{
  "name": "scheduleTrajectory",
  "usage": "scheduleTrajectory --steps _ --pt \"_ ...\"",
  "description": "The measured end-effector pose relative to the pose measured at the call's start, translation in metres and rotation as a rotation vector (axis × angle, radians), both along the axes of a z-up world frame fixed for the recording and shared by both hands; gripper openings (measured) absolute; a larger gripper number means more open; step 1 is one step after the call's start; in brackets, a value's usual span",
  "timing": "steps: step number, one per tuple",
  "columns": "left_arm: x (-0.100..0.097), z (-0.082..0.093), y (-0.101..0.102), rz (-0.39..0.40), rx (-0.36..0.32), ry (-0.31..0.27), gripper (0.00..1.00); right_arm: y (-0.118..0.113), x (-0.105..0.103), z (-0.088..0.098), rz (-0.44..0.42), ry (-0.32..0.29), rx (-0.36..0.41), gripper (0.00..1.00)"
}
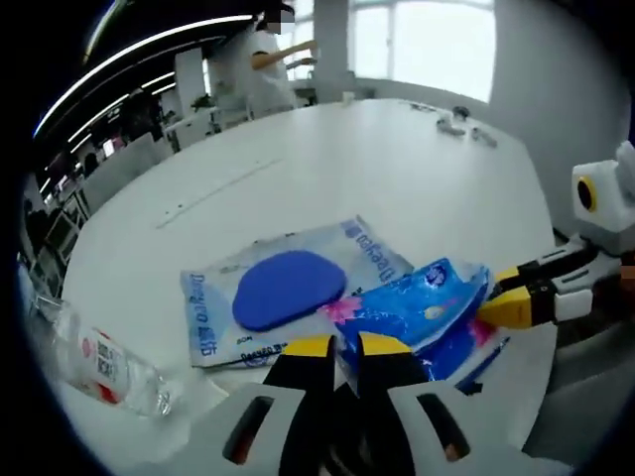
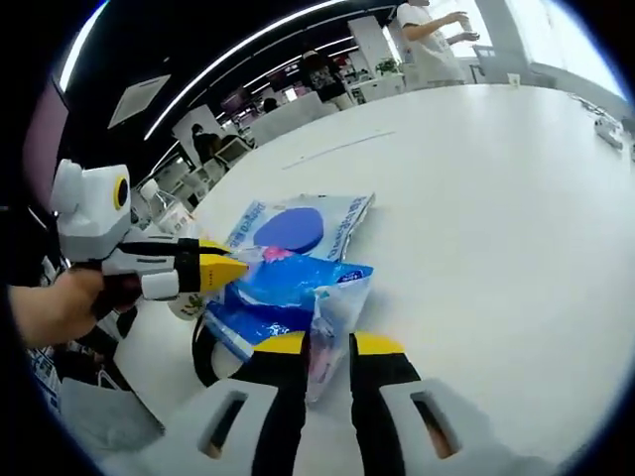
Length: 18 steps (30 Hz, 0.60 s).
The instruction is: Arrange the tabletop items into an orderly group along one side of the table until the central work area is clear of visible clutter.
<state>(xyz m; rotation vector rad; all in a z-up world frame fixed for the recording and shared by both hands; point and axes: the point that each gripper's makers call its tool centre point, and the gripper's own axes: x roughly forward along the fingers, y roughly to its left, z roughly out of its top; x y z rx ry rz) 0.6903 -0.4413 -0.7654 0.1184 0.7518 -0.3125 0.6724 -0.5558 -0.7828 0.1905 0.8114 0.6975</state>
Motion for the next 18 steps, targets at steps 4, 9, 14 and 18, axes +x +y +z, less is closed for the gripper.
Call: scheduleTrajectory --steps 4,9,14,18 --pt "0.0 0.006 -0.001 0.007 0.004 -0.021 0.0 0.0 0.002 0.003 0.001 -0.019 -0.003 0.04" --pt "0.001 0.015 -0.003 0.015 -0.004 -0.051 0.0 -0.003 0.006 0.009 -0.007 -0.045 -0.011 0.01" --pt "0.002 0.023 -0.007 0.033 -0.033 -0.067 0.0 -0.009 0.01 0.017 -0.012 -0.07 -0.008 0.0" --pt "0.004 0.033 -0.015 0.031 -0.042 -0.098 0.0 -0.017 0.019 0.027 -0.01 -0.109 -0.014 0.0"
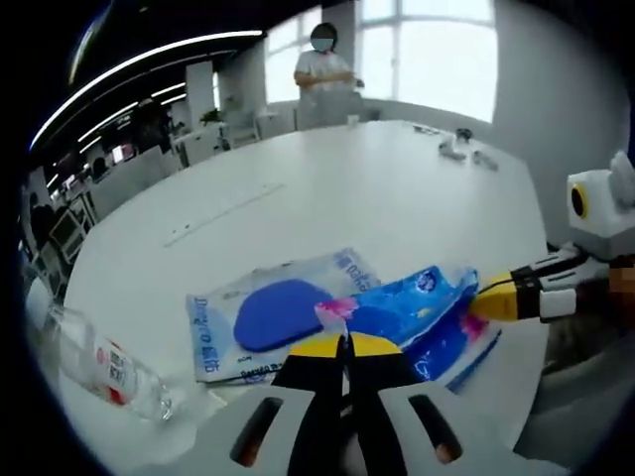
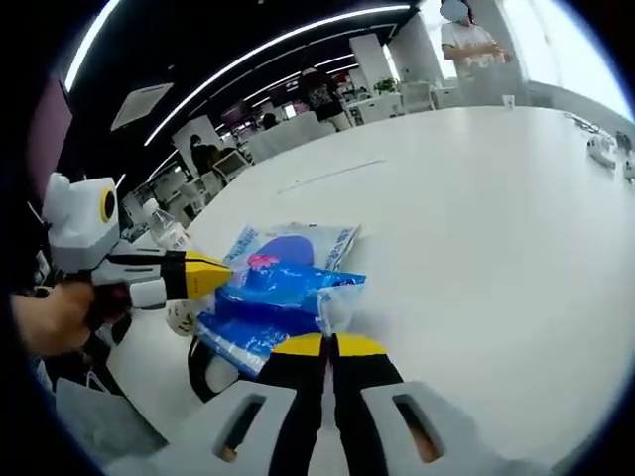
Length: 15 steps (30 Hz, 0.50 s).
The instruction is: Arrange the tabletop items into an orderly group along one side of the table until the central work area is clear of visible clutter.
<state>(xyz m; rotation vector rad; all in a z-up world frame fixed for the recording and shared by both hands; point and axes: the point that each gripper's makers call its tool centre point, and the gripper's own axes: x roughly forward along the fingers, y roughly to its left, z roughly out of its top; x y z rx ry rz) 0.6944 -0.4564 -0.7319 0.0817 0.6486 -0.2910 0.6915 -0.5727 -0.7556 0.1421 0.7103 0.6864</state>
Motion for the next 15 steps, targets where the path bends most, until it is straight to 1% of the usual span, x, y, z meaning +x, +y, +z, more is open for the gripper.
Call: scheduleTrajectory --steps 6,8,11,15 --pt "0.003 0.01 -0.015 -0.004 -0.01 -0.025 0.0 -0.015 0.012 0.012 0.003 -0.031 0.0 0.0" --pt "0.006 0.014 -0.021 0.003 -0.022 -0.037 0.0 -0.02 0.016 0.017 0.007 -0.05 -0.004 0.0" --pt "0.01 0.02 -0.031 -0.002 -0.018 -0.049 0.0 -0.028 0.024 0.024 0.016 -0.072 -0.013 0.0" --pt "0.017 0.024 -0.042 -0.004 -0.019 -0.062 0.0 -0.038 0.037 0.028 0.028 -0.09 -0.018 0.0"
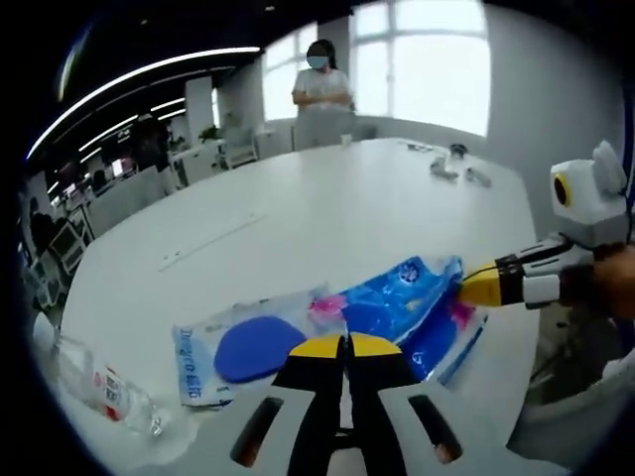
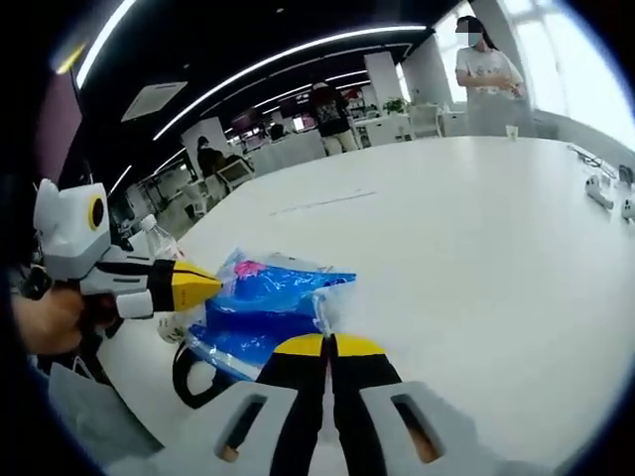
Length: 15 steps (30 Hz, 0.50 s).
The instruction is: Arrange the tabletop items into an orderly group along one side of the table until the central work area is clear of visible clutter.
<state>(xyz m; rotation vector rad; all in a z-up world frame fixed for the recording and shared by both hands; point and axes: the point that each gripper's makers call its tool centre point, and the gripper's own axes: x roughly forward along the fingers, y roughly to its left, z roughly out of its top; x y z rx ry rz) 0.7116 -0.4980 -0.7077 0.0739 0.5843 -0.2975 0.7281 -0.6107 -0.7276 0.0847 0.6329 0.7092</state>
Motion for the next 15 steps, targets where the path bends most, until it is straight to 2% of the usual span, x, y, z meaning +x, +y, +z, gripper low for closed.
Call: scheduleTrajectory --steps 10,15 --pt "0.02 0.0 -0.008 0.029 0.005 0.004 0.0 -0.007 0.026 0.004 0.069 -0.024 -0.015 0.0" --pt "0.035 -0.001 -0.003 0.083 -0.021 0.008 0.0 -0.002 0.045 0.004 0.115 -0.023 -0.019 0.0"
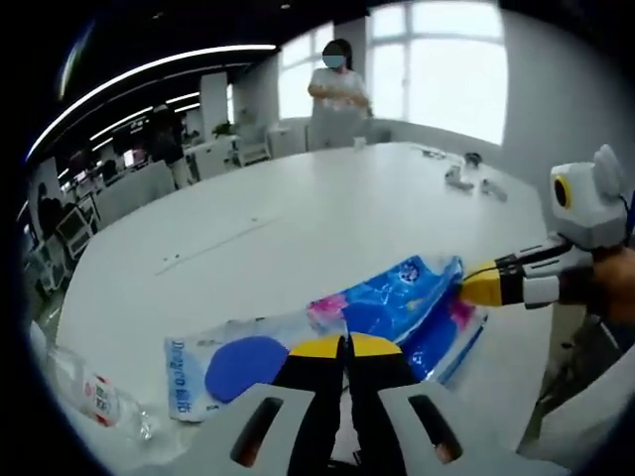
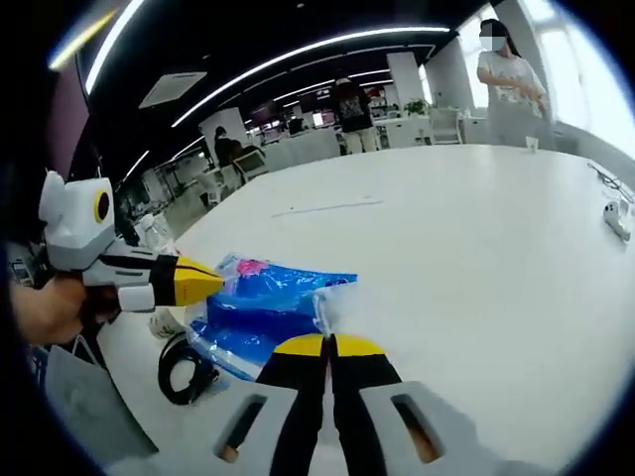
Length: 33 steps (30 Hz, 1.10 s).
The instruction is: Arrange the tabletop items into an orderly group along one side of the table until the central work area is clear of visible clutter.
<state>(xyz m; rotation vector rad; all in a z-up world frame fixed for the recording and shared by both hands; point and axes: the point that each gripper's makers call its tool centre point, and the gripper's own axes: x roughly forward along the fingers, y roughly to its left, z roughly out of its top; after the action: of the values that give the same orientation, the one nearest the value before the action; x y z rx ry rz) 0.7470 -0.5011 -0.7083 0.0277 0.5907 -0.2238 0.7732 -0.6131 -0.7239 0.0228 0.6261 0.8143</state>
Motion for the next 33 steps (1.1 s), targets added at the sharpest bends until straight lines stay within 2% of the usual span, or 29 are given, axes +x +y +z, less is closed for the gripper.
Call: scheduleTrajectory --steps 6,10,15,26,30,33 --pt "0.018 0.004 0.003 0.016 -0.004 -0.02 0.0 0.005 0.026 0.008 0.03 -0.027 0.013 0.0" --pt "0.028 -0.001 -0.001 0.02 0.018 -0.017 0.0 0.004 0.034 0.006 0.066 -0.051 -0.002 0.0" --pt "0.043 -0.007 -0.012 0.026 0.016 -0.01 0.0 -0.008 0.048 -0.004 0.077 -0.047 -0.011 0.0" --pt "0.075 -0.012 -0.028 0.05 -0.017 -0.014 0.0 -0.026 0.083 -0.009 0.079 -0.055 -0.005 0.0" --pt "0.085 -0.015 -0.037 0.029 0.012 -0.024 0.0 -0.033 0.096 -0.013 0.077 -0.058 -0.012 0.0" --pt "0.095 -0.019 -0.043 0.036 -0.003 -0.018 0.0 -0.04 0.103 -0.016 0.077 -0.061 -0.025 0.0"
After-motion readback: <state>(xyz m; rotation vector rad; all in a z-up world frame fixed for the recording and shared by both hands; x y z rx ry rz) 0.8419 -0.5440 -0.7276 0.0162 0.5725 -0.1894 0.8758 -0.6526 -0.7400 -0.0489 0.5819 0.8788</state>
